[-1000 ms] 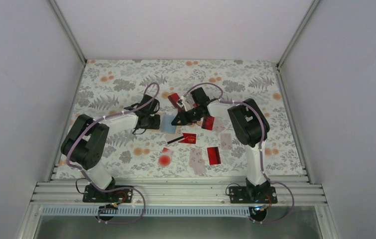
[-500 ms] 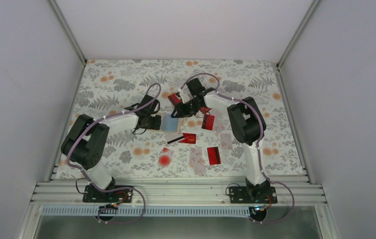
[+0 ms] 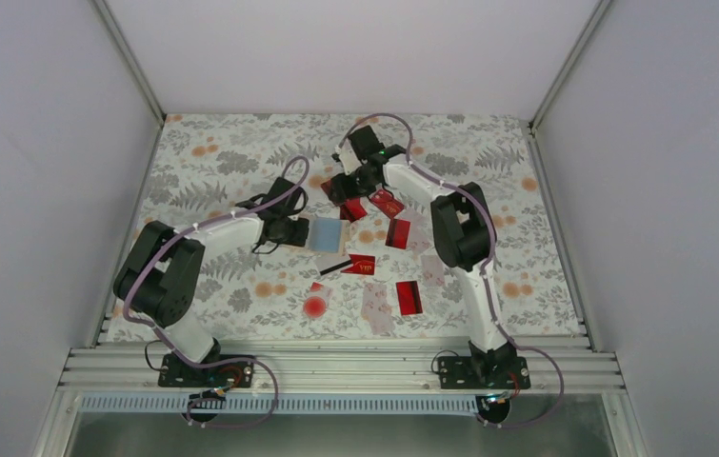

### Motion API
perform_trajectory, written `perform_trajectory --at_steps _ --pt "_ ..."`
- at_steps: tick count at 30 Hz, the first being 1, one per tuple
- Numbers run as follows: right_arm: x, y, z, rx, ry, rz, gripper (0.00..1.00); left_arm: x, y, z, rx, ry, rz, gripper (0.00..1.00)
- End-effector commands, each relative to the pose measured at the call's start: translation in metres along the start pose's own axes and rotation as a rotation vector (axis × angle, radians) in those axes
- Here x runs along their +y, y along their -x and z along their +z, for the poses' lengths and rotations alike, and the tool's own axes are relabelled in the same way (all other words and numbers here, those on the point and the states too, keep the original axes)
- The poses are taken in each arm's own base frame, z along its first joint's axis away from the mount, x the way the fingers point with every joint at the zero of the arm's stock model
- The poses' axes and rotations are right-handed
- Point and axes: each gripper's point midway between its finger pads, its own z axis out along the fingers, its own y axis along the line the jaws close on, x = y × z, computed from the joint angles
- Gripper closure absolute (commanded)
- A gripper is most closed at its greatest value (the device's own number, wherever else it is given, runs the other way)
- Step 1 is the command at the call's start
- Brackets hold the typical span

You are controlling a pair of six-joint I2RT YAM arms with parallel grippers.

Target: Put the credit cards into the card holder

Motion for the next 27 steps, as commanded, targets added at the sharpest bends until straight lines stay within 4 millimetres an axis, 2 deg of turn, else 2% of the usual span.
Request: perform_trajectory --at_steps 1,5,8,13,16,22,27 --pt "-0.029 0.004 -0.002 0.018 -0.193 -0.035 0.49 -0.010 0.019 -0.016 -0.045 -0.033 0.034 0.58" --pt "-0.045 0.002 -0.014 0.025 -0.305 -0.061 0.47 -0.013 0.025 -0.019 -0.050 -0.047 0.046 0.58" --pt "-0.056 -0.006 -0.024 0.046 -0.383 -0.092 0.42 -0.017 0.028 -0.021 -0.053 -0.058 0.054 0.58" --pt "-0.079 -0.021 -0.047 0.080 -0.522 -0.189 0.15 -0.022 0.031 -0.026 -0.055 -0.084 0.057 0.58" --pt "-0.090 -0.018 -0.065 0.061 -0.563 -0.211 0.01 -0.025 0.033 -0.031 -0.056 -0.100 0.059 0.58" --pt "-0.111 -0.023 -0.080 0.087 -0.547 -0.210 0.01 -0.027 0.030 -0.033 -0.045 -0.109 0.081 0.58" --pt "-0.122 -0.036 -0.073 0.131 -0.531 -0.197 0.01 -0.027 0.028 -0.033 -0.035 -0.114 0.090 0.58"
